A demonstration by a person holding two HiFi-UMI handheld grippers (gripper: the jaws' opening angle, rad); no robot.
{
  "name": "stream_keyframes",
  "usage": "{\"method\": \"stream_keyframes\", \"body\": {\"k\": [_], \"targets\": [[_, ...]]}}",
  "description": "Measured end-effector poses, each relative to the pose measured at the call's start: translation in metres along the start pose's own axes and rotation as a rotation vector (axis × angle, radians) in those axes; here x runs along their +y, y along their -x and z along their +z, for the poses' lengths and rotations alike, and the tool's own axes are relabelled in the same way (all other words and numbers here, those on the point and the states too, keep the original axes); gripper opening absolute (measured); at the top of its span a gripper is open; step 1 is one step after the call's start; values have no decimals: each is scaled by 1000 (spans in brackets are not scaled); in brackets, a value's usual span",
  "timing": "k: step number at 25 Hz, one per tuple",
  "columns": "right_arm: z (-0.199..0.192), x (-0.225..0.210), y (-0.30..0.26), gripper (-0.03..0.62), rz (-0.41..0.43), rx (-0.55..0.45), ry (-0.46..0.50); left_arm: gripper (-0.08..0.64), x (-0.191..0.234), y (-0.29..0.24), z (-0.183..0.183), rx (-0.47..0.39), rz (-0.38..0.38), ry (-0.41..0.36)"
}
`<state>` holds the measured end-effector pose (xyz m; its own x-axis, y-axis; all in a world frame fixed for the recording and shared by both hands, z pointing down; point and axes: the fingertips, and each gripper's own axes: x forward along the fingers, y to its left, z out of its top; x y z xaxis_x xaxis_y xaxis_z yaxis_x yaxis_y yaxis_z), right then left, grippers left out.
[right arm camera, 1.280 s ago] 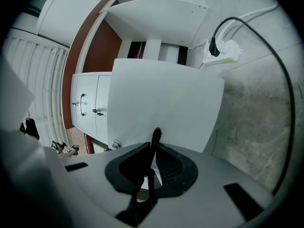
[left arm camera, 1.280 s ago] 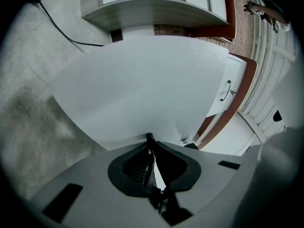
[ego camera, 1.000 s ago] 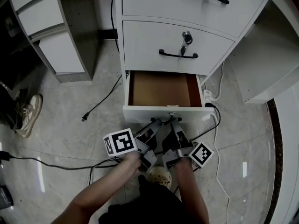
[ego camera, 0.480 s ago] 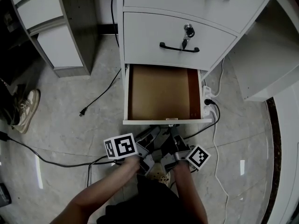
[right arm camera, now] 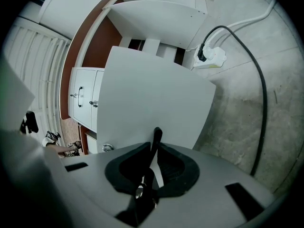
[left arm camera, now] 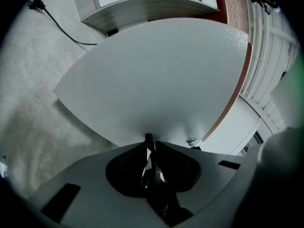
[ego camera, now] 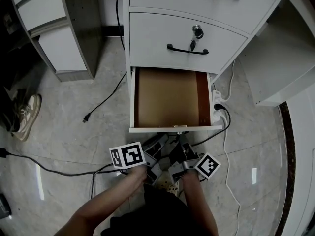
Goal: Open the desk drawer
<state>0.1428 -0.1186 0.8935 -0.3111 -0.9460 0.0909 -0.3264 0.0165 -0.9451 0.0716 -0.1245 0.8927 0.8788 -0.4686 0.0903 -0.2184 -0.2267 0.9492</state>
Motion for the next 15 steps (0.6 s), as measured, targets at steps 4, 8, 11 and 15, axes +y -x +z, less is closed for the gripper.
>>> {"method": "stream_keyframes", "body": {"k": [4,8,11,15], "targets": [[0,0,-1,48,-20,7,40,49,0,-1,0,10,0,-15],[1,5,-1,61,-32,23,126,67,-2,-1,-5,110,43,-155],[-2,11,-2,92,-32,37,204,75,-1,2,-8,173,63,-250],[-4,6,1,111,-93,118,332,74,2,17,-17,275,93,-394]]}}
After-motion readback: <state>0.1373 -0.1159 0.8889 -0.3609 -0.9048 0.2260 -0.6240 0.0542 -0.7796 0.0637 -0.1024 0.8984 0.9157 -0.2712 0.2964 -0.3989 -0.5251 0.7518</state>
